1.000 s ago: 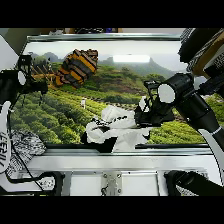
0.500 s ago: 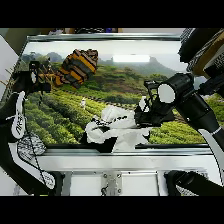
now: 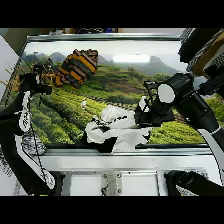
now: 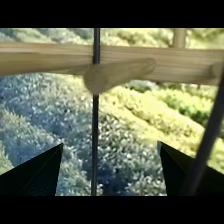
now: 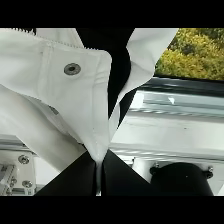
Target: Fold the clothes and pants, and hang the long-sleeved shirts on hangers.
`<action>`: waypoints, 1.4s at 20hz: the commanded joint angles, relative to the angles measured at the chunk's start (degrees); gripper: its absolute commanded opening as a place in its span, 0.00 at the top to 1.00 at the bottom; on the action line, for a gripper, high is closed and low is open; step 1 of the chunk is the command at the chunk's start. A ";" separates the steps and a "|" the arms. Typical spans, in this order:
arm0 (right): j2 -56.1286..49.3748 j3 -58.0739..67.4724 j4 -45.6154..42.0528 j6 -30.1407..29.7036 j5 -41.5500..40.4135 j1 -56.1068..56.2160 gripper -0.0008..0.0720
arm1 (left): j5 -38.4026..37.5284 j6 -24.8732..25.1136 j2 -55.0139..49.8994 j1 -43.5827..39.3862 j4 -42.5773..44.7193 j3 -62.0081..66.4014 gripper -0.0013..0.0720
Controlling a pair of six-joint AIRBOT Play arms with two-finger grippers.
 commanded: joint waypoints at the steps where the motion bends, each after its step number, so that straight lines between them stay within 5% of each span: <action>1: -0.04 -0.02 0.02 0.02 0.02 0.00 0.97 | -0.79 -0.20 -0.52 0.81 0.11 0.22 0.12; 4: -0.04 -0.02 0.02 0.02 0.02 0.00 0.97 | -0.92 -0.42 -0.52 0.81 0.22 0.22 0.15; 5: -0.04 -0.02 0.02 0.00 0.04 0.00 0.97 | -0.94 -1.18 -0.52 0.81 0.26 0.22 0.28; 6: -0.04 -0.02 0.00 0.00 0.02 0.00 0.97 | -1.03 -1.09 -0.52 0.81 0.26 0.22 0.57; 8: -0.04 -0.02 0.00 0.02 0.02 0.00 0.97 | -0.96 -1.11 -0.52 0.81 0.26 0.22 0.65; 9: -0.04 -0.02 0.02 0.02 0.02 0.00 0.97 | -0.96 -0.96 -0.52 0.81 0.26 0.22 0.90; 10: -0.04 -0.02 0.02 0.02 0.02 0.00 0.97 | -0.90 -0.96 -0.52 0.81 0.26 0.22 0.96; 28: -0.04 -0.02 0.02 0.00 0.02 0.00 0.97 | -4.07 1.92 19.37 -4.24 1.66 0.24 0.96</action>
